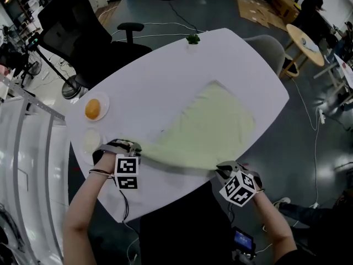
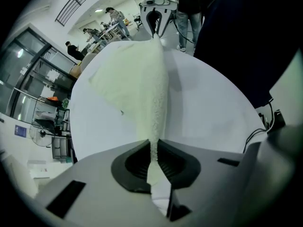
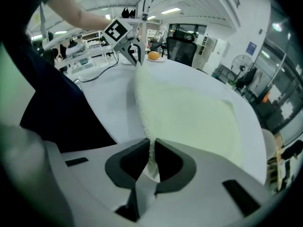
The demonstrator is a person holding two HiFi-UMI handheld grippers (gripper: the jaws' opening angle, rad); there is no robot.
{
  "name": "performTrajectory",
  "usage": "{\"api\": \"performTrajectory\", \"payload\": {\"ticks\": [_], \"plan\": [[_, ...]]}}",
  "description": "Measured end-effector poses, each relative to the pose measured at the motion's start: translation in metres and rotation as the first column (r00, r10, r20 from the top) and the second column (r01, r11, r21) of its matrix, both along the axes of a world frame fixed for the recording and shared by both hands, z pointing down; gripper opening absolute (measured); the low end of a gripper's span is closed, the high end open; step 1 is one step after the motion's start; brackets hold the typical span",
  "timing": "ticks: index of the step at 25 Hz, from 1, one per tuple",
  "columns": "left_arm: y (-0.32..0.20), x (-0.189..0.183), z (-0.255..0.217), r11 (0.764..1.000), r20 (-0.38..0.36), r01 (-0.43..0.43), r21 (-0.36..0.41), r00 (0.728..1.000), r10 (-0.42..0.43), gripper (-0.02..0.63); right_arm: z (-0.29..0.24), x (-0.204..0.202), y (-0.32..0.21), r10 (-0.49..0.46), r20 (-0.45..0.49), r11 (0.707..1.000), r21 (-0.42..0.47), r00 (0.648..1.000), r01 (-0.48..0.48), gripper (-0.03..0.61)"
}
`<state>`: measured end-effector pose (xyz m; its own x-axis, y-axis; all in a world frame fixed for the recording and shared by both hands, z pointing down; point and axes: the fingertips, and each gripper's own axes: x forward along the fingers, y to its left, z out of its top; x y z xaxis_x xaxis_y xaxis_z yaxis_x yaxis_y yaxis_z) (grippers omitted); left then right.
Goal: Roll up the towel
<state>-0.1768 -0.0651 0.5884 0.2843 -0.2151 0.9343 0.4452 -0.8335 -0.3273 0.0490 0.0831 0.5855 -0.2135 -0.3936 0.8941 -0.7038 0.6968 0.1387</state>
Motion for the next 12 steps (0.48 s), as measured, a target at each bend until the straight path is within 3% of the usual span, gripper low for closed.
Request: {"api": "performTrajectory", "payload": {"ticks": [4, 12], "plan": [[-0.024, 0.013, -0.006, 0.997, 0.019, 0.055, -0.046, 0.998, -0.054, 0.041, -0.007, 0.016, -0.021, 0.052, 0.08, 0.997, -0.056, 0.995, -0.047, 0.043], [-0.07, 0.043, 0.01, 0.992, 0.047, 0.119, -0.048, 0.992, -0.117, 0.041, 0.009, 0.046, -0.072, 0.045, 0.103, 0.992, -0.122, 0.994, -0.032, 0.054]]}}
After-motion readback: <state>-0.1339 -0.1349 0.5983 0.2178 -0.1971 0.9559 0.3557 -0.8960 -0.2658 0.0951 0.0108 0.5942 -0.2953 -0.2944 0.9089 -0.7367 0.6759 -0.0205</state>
